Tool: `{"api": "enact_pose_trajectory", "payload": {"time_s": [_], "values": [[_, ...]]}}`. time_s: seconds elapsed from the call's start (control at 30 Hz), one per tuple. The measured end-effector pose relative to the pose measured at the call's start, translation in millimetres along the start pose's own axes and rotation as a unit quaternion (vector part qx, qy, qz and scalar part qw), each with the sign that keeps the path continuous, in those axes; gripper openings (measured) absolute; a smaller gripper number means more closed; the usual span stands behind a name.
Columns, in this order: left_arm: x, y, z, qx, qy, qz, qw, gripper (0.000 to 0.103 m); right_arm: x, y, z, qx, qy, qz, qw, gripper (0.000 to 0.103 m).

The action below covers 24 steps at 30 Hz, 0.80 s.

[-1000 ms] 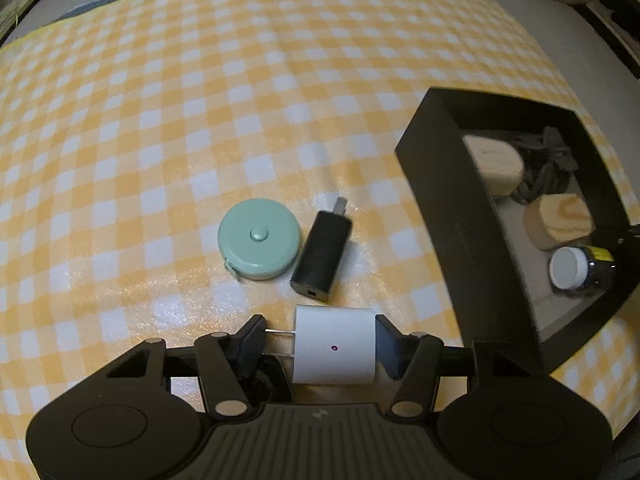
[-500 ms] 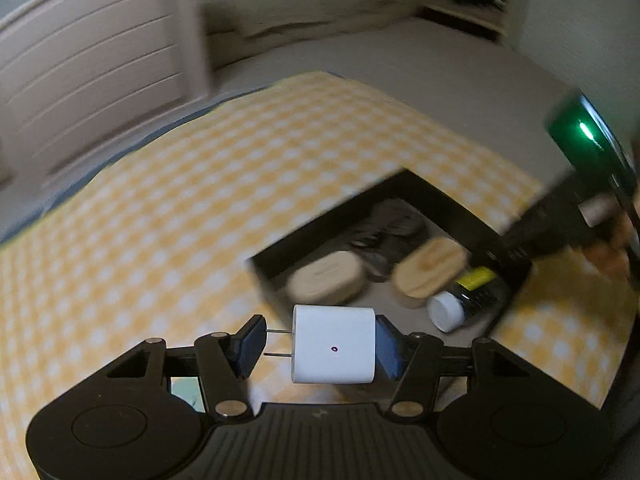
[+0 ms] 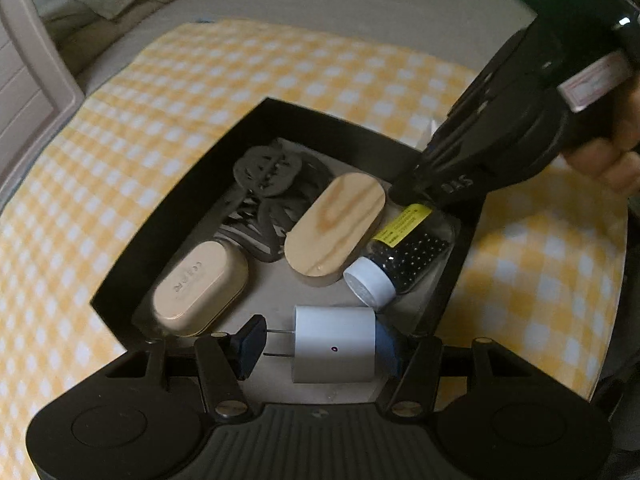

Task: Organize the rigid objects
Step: 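Carry the charger into the box and release it beside the vial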

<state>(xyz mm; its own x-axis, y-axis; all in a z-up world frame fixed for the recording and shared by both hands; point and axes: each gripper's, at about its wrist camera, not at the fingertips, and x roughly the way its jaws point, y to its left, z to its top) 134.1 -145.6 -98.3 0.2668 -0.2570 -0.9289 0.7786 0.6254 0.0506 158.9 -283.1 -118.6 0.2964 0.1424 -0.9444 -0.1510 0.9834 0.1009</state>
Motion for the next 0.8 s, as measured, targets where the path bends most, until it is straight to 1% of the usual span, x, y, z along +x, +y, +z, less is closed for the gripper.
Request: {"api": "enact_pose_trajectory", "payload": {"time_s": [0.07,0.13,0.2,0.27,0.33,0.4,0.5,0.6,0.67,0.7,0.8], "values": [[3.4,4.2,1.9,-0.013,-0.002,-0.019,0.9997,0.059,0.2,1.5,0.3,-0.001,0.0,0.001,1.0,0.005],[6.3,9.3,3.2,-0.031,-0.006,-0.036,0.9988,0.066,1.0,2.5,-0.1,0.001,0.001,0.002,1.0,0.006],[5.8,18.0,2.7,-0.063,-0.014,-0.052,0.9965,0.086,0.4,2.8,-0.5,0.0,0.001,0.001,1.0,0.006],[4.4,26.2,2.0,-0.092,-0.021,-0.079,0.9924,0.087,0.6,3.7,-0.5,0.0,0.001,0.001,1.0,0.006],[1.5,32.6,-0.5,-0.116,-0.022,-0.084,0.9894,0.087,0.5,2.8,-0.4,0.0,0.001,0.001,1.0,0.006],[-2.3,33.1,-1.6,-0.114,-0.022,-0.065,0.9911,0.087,0.5,3.5,-0.3,-0.001,0.001,0.0,1.0,0.006],[-5.4,32.2,-1.3,-0.099,-0.004,-0.031,0.9946,0.086,0.6,3.3,-0.3,0.0,0.001,0.001,1.0,0.006],[-7.9,28.3,-0.8,-0.066,0.01,0.016,0.9976,0.086,0.6,2.5,-0.3,-0.001,0.001,0.001,1.0,0.006],[-8.6,28.8,-0.8,-0.053,0.019,0.039,0.9976,0.085,0.6,3.9,-0.2,-0.001,0.001,0.0,1.0,0.006],[-6.9,28.1,-0.2,-0.045,0.023,0.05,0.9975,0.08,0.6,3.8,-0.2,-0.002,0.001,0.0,1.0,0.006],[-2.0,22.9,-0.3,-0.012,0.04,0.077,0.9961,0.072,0.7,3.9,-0.2,-0.001,0.001,0.001,1.0,0.006]]}}
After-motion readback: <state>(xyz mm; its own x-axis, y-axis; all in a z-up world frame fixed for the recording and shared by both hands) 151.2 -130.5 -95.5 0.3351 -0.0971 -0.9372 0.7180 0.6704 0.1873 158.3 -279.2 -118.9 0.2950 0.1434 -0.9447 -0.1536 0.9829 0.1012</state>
